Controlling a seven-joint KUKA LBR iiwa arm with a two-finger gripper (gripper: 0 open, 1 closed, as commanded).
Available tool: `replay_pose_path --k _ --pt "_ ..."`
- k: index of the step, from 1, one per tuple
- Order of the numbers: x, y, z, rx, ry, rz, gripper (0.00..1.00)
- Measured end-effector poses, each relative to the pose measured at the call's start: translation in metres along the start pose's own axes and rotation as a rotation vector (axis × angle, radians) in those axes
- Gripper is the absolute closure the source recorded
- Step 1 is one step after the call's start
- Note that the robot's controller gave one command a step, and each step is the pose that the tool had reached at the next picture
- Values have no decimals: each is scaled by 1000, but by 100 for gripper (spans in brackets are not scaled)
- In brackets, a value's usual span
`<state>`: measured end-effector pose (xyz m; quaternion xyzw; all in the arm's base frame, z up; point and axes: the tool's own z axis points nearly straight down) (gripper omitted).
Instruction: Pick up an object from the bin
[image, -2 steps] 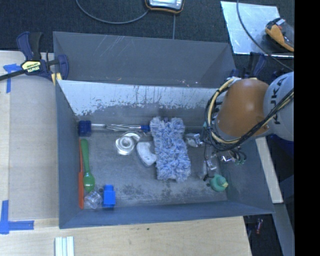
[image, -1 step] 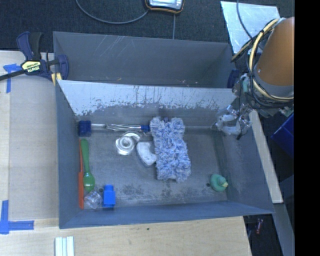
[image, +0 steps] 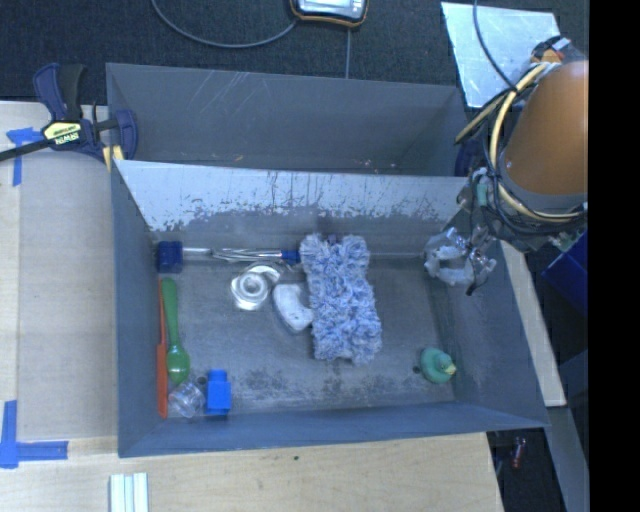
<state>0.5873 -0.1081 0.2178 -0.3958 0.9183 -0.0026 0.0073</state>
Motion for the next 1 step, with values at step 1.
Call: replay_pose_path --k 1 --pt "5 5 17 -2 1 -5 100"
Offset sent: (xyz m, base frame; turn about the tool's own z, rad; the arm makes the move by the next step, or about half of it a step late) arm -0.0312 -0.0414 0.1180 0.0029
